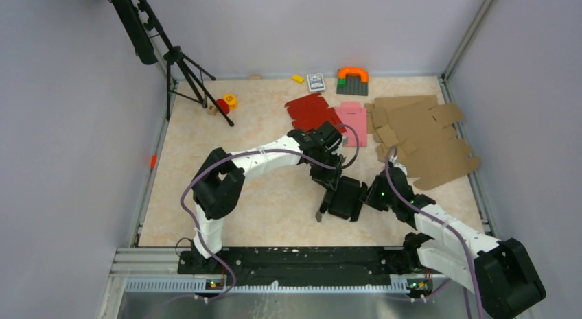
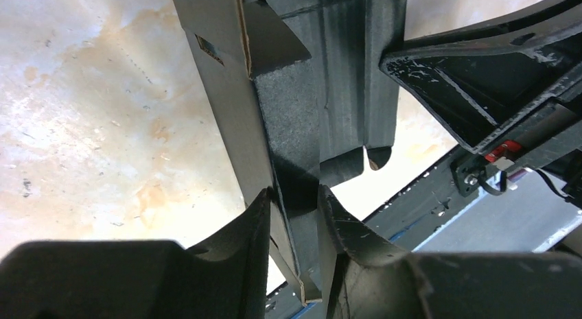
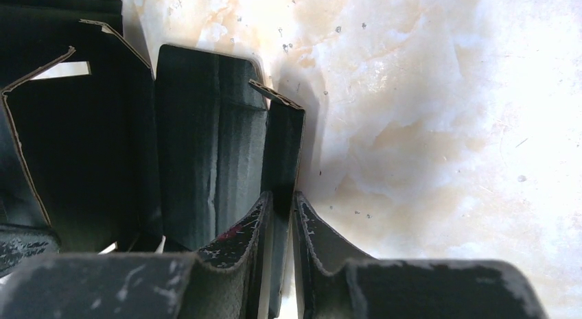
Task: Fold the paper box
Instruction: Fold the paper box at the center of the board.
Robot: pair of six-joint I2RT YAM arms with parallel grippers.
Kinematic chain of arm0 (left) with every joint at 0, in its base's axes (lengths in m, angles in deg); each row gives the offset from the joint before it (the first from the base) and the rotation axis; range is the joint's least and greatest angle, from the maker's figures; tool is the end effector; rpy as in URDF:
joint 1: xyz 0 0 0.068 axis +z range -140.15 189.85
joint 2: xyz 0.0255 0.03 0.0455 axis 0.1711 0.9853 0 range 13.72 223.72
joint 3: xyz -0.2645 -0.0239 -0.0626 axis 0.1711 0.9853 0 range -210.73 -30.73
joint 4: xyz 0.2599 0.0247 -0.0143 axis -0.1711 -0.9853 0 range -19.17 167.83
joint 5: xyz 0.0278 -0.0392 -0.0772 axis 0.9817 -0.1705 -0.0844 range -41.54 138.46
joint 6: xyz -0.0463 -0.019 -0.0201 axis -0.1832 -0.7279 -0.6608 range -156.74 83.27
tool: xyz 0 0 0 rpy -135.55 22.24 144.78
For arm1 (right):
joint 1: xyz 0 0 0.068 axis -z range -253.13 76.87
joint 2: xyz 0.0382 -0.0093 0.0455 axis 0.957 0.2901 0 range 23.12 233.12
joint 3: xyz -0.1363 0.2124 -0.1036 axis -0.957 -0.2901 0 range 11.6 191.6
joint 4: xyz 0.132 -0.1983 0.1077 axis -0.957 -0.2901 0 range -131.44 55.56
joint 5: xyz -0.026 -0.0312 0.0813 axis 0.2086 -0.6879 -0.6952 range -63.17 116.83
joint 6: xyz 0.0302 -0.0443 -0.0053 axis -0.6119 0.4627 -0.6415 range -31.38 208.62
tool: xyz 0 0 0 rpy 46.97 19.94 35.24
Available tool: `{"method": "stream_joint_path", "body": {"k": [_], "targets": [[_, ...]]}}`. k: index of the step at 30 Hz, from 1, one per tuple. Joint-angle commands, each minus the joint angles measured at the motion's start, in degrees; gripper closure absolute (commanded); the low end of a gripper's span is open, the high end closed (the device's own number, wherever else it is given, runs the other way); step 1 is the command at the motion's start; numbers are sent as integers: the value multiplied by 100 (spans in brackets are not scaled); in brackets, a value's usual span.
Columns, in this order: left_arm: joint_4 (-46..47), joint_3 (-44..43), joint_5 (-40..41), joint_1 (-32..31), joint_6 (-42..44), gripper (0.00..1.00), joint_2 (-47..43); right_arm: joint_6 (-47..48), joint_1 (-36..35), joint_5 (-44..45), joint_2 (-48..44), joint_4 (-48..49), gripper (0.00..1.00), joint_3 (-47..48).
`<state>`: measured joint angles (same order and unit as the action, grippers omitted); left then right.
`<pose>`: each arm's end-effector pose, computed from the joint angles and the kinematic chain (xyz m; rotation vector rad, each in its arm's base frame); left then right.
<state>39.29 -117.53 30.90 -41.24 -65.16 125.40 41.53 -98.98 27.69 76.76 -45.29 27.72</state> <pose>0.2513 -0.3284 0.2136 0.6683 2.8006 -0.7763 0.1507 0.0723 0.1426 0.4668 2.4496 0.5483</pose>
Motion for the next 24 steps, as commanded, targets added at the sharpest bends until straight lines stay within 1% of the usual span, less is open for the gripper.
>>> {"method": "stream_joint_path", "body": {"k": [1, 4, 7, 9, 12, 13, 17, 21, 24], "targets": [[-295, -232, 343, -112, 211, 75, 267, 15, -96, -435, 54, -24, 86, -135], [-387, -245, 450, -103, 245, 83, 269, 8, -105, -444, 20, -33, 86, -144], [-465, -250, 550, -103, 274, 86, 242, 18, -105, -446, -52, -54, 83, -144], [-542, -270, 676, -98, 322, 88, 214, 41, -105, -467, -109, -42, 77, -138], [-674, -322, 864, -87, 395, 89, 201, 123, -97, -480, -211, -126, 59, -68], [-717, -328, 901, -79, 411, 89, 201, 152, -98, -426, -246, -214, 56, -20], [-775, -348, 968, -59, 459, 89, 190, 332, -96, -27, -512, -623, 49, 212], [-812, -404, 962, -50, 499, 89, 184, 556, -96, 322, -833, -846, 46, 483], [-839, -437, 908, -41, 534, 90, 162, 913, -96, 284, -940, -675, 47, 694]]}}
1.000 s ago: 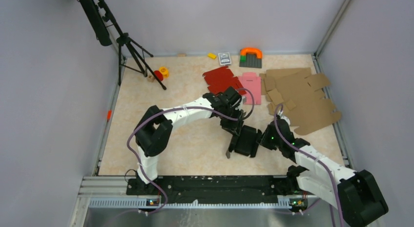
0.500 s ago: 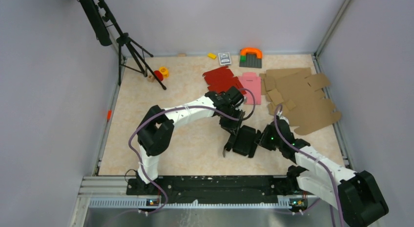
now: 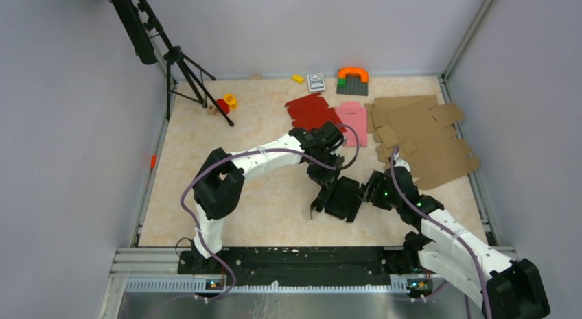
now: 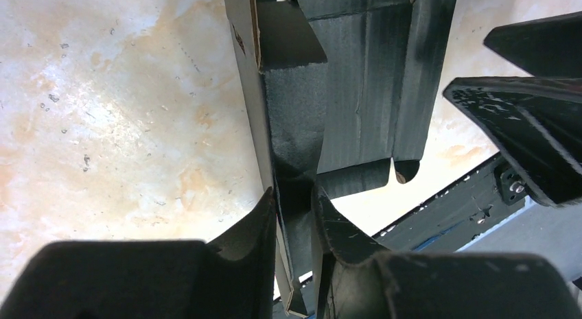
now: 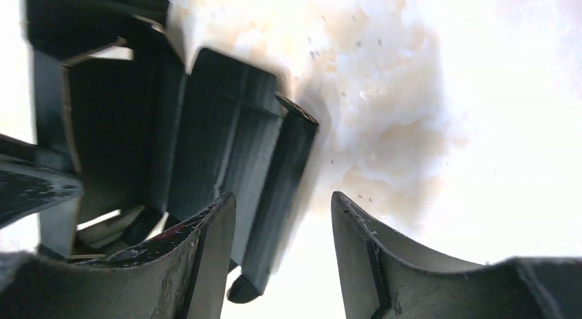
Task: Fold the paper box
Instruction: Fold the paper box at the center of the board.
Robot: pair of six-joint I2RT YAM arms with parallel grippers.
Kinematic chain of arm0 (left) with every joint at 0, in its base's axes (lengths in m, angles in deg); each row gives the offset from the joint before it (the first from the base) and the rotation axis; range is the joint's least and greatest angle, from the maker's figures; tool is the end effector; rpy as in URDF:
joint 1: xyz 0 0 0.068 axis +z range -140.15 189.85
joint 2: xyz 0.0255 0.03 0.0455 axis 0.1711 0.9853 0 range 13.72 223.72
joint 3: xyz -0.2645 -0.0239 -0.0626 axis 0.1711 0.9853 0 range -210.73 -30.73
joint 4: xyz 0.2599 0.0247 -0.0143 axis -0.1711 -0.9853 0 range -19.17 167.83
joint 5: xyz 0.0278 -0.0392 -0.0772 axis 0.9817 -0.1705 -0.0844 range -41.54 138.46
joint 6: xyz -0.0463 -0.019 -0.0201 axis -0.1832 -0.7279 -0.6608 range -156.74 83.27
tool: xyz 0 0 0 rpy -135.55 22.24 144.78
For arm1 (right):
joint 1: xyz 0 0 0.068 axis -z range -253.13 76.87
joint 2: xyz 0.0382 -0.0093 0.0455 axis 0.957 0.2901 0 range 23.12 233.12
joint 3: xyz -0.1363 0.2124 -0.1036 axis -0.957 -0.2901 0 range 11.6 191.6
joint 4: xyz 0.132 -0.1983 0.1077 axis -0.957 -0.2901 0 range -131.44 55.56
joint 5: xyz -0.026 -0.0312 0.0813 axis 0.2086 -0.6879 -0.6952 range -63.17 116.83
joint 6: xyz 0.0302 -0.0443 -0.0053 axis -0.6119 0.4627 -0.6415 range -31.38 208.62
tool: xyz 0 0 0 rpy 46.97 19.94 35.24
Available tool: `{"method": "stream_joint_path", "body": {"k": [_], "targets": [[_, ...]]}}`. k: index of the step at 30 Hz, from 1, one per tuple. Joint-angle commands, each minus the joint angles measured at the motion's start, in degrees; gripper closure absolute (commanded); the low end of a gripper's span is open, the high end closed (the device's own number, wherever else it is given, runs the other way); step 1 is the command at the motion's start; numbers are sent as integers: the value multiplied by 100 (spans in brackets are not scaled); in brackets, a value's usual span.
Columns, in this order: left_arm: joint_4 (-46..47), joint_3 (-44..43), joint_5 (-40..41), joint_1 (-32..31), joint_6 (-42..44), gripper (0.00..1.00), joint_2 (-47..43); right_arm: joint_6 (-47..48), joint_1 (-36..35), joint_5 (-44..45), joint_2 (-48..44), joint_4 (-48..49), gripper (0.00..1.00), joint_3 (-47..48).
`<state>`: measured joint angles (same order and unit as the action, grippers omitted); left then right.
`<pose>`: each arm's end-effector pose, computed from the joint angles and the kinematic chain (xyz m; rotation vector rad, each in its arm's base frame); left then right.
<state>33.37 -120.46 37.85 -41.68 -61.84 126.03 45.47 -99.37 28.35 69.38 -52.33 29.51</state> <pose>0.2512 -0.3266 0.2187 0.7125 2.7968 -0.5736 0.1416 0.0686 0.1616 0.3728 2.4182 0.5325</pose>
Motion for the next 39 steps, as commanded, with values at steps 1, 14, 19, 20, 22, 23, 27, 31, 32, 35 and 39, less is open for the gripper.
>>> {"method": "stream_joint_path", "body": {"k": [1, 14, 19, 20, 22, 23, 27, 31, 32, 35, 39], "targets": [[-247, -141, 167, 10, 219, 89, 83, 635, -52, 131, -193, 160, 49, 560], [-109, -45, -351, 115, 331, 86, -103, 619, 455, -993, 2104, 3483, 99, 602], [-80, -36, -433, 125, 322, 86, -84, 536, 667, -1134, 2813, 4143, 100, 711], [-79, -29, -433, 125, 322, 86, -82, 536, 697, -1263, 2945, 4275, 100, 736], [-75, -28, -424, 123, 322, 86, -71, 572, 752, -1427, 3240, 4390, 100, 846], [-67, -26, -417, 125, 322, 86, -81, 590, 762, -1500, 3360, 4445, 100, 880], [-66, -27, -408, 125, 314, 86, -82, 583, 770, -1835, 3753, 4807, 100, 928], [-47, -18, -386, 117, 289, 86, -84, 513, 768, -2202, 4047, 4986, 100, 1022], [-48, -25, -374, 117, 280, 86, -82, 492, 766, -2260, 4084, 4975, 100, 1044], [-25, -26, -359, 93, 254, 85, -74, 402, 767, -2433, 4053, 5207, 100, 888], [-1, -60, -337, 65, 221, 85, -28, 365, 733, -2567, 3881, 5216, 100, 713]]}}
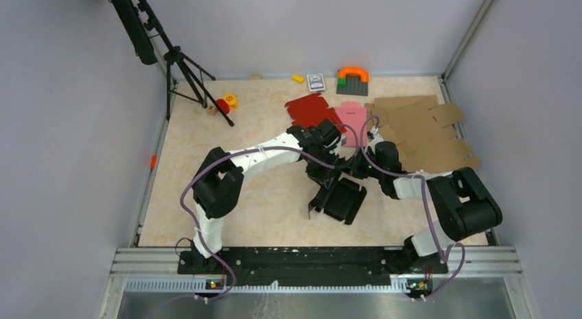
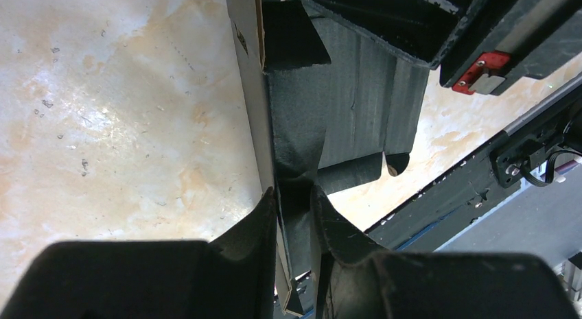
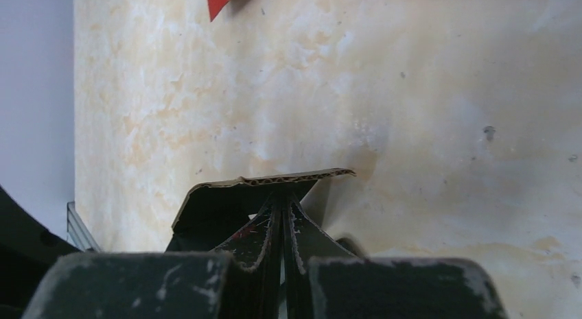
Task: Fold the paper box
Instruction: Fold the paper box at the center of the board.
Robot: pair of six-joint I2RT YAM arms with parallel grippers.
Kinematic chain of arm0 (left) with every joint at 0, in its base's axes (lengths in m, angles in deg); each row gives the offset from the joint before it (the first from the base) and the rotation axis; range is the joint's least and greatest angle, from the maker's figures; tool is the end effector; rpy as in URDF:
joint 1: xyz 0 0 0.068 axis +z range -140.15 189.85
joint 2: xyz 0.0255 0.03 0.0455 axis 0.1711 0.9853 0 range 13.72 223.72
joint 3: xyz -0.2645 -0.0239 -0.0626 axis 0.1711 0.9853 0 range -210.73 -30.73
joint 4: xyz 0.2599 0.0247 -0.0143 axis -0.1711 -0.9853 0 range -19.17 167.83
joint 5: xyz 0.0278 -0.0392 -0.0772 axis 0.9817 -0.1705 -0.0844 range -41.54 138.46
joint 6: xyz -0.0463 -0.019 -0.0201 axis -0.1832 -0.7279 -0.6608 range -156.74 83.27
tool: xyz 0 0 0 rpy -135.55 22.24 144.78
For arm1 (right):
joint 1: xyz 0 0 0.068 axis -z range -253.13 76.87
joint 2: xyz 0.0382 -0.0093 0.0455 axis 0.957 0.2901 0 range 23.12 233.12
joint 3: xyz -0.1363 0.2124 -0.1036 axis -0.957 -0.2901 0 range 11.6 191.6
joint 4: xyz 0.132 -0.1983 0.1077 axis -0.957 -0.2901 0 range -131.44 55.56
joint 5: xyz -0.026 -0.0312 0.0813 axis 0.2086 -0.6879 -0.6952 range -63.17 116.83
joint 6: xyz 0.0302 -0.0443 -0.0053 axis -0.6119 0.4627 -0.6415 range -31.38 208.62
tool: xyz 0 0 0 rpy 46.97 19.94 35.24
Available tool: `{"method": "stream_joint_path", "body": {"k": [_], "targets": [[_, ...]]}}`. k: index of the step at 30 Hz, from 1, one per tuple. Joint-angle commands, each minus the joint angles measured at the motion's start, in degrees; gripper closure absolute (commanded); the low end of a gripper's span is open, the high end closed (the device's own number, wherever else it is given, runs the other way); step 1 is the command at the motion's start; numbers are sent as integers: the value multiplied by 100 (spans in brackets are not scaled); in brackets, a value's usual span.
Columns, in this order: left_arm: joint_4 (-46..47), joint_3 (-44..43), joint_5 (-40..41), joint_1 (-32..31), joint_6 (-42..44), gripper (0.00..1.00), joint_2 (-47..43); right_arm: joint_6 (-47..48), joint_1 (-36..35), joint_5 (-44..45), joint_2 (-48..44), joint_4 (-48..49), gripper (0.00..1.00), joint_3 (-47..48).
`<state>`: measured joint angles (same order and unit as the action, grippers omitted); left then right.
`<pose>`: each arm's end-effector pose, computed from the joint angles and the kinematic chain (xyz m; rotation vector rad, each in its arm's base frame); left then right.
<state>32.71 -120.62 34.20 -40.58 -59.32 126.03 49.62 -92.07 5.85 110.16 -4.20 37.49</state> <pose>0.2551 -0.3224 0.2195 0.7693 2.8033 -0.6355 0.2505 0.0993 0.1365 0.1573 2.2251 0.9683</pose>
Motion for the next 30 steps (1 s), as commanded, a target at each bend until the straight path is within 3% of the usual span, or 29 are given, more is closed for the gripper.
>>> {"method": "stream_joint_path", "body": {"k": [1, 8, 18, 23, 30], "targets": [[73, -46, 35, -58, -34, 85, -10, -42, -13, -327, -233, 357, 100, -109], [75, -74, 118, -119, -61, 85, 19, -31, -46, -436, -119, 172, 100, -151], [12, -173, 377, -289, -133, 85, 128, -853, -47, -1052, 52, 1044, 100, -437], [-15, -235, 397, -318, -123, 85, 201, 6, -285, -503, -450, -146, 100, -142], [-101, -301, 455, -326, -108, 85, 227, 195, -235, -382, -810, -605, 100, -23]]}}
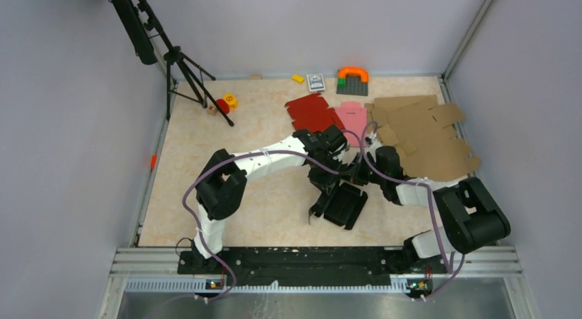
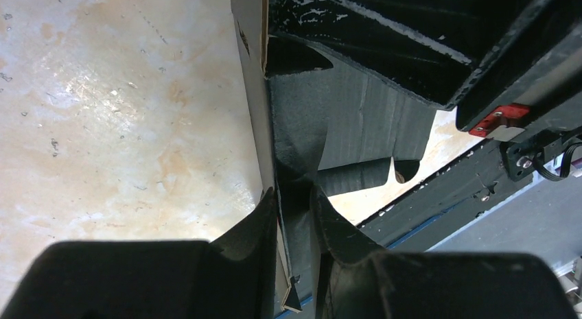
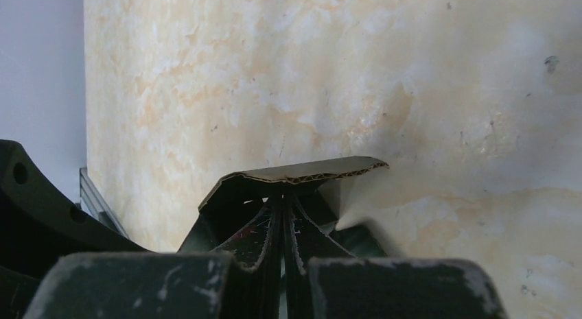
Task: Fold the paper box
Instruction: Fold the paper box at the center of the board.
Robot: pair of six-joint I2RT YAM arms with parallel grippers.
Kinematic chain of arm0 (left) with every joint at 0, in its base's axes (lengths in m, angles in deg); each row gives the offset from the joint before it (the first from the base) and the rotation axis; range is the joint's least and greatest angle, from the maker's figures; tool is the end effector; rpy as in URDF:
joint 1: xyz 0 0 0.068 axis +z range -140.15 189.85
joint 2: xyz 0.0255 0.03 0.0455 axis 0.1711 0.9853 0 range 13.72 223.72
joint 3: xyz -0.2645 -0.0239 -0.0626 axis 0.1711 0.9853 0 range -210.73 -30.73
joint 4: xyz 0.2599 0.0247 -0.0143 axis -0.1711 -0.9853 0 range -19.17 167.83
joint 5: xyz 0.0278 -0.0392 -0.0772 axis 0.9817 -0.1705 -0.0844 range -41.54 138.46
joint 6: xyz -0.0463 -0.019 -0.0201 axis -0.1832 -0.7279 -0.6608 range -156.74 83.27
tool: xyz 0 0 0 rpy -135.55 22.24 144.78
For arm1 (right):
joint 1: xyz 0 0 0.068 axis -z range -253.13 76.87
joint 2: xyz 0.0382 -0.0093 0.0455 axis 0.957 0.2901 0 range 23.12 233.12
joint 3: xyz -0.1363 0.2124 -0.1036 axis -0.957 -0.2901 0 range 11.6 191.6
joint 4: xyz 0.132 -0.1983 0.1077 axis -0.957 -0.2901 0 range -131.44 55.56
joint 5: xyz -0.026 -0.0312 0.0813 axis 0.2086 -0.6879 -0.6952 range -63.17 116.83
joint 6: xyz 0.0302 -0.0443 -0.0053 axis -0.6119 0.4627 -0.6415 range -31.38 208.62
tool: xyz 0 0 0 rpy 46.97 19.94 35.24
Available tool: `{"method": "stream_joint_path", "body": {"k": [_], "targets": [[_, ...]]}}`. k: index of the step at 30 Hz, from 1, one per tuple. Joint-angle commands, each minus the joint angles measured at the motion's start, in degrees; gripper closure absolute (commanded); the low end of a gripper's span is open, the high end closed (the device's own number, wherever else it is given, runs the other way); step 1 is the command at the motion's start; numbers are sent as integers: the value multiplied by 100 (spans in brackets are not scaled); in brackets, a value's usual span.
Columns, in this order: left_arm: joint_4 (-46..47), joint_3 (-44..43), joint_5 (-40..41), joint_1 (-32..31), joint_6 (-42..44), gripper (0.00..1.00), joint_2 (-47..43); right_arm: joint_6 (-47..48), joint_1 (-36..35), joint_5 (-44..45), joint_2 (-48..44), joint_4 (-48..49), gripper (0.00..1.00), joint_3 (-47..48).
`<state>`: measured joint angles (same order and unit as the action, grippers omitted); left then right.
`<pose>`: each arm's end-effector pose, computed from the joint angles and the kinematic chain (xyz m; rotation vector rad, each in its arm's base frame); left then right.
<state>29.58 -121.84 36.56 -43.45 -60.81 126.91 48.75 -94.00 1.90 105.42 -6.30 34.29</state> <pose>0.2393 -0.3332 0.2172 0.7960 2.8419 -0.5598 0.2292 0.1033 0.1387 0.0964 2.2576 1.0630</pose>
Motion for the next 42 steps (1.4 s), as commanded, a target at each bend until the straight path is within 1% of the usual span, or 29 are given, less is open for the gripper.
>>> {"method": "stream_joint_path", "body": {"k": [1, 5, 7, 11, 16, 19, 24, 34, 37, 42], "targets": [[192, -179, 241, -40, 43, 85, 128, 453, -13, 166, -416, -573, 100, 344], [145, -153, 314, -39, 65, 85, 79, 1181, 1, 873, -648, -1315, 100, 642], [130, -160, 316, -35, 67, 85, 75, 1523, -9, 1093, -695, -1568, 100, 763], [128, -192, 302, -39, 70, 85, 74, 2042, -6, 1246, -572, -1890, 100, 932], [108, -235, 300, -40, 87, 85, 89, 2461, -6, 1178, -347, -1835, 100, 960], [97, -250, 302, -40, 95, 85, 100, 2508, -39, 932, -128, -1765, 100, 1011], [104, -258, 281, -40, 92, 85, 137, 2465, -206, 822, 111, -1651, 100, 1140], [132, -284, 278, -49, 78, 85, 197, 1574, -237, -249, -141, -685, 100, 626], [132, -285, 285, -55, 70, 85, 208, 1472, -249, -276, -132, -623, 100, 499], [130, -293, 302, -56, 71, 85, 212, 1599, -313, -142, -94, -760, 100, 491]]}}
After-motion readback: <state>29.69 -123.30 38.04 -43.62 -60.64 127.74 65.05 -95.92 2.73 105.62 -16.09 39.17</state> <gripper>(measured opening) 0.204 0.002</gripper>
